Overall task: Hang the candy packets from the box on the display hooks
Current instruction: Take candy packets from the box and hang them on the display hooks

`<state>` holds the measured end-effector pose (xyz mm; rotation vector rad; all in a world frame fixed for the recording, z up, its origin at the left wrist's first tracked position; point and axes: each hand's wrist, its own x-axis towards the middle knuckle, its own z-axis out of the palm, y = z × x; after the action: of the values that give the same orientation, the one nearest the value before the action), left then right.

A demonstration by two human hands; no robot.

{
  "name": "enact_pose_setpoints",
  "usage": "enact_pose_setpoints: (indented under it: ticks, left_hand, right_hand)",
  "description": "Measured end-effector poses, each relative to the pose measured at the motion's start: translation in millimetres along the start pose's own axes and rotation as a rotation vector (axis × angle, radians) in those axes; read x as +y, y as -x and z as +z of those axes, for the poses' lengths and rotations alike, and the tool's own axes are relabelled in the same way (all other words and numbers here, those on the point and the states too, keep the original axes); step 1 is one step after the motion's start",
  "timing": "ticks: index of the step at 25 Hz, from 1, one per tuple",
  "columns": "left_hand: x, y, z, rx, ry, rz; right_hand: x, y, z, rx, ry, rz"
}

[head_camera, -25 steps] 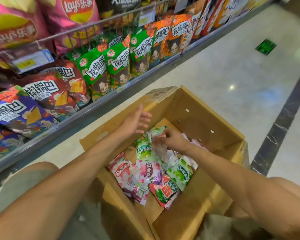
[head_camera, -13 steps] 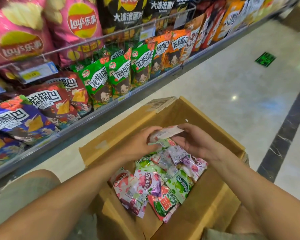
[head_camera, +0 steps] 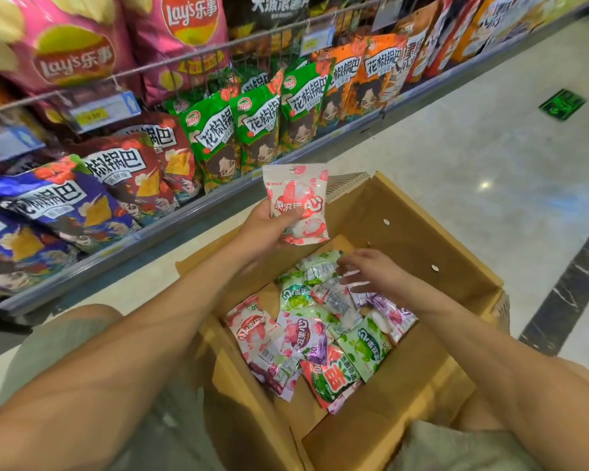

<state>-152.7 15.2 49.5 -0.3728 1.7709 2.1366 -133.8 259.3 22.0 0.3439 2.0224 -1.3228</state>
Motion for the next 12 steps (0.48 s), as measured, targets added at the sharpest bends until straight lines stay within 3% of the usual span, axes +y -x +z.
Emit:
enact_pose_setpoints:
  ticks: [6, 12]
  left_hand:
    - [3.1, 2.6, -14.2, 0.083, -0.065, 0.027]
    - [8.4, 5.5, -21.1, 0.096, -0.049, 0.073]
  right_hand:
    - [56.2, -32.0, 59.4, -0.287, 0.809, -0.063]
    - [106.5, -70.6, 111.2, -0.214, 0.986, -0.008]
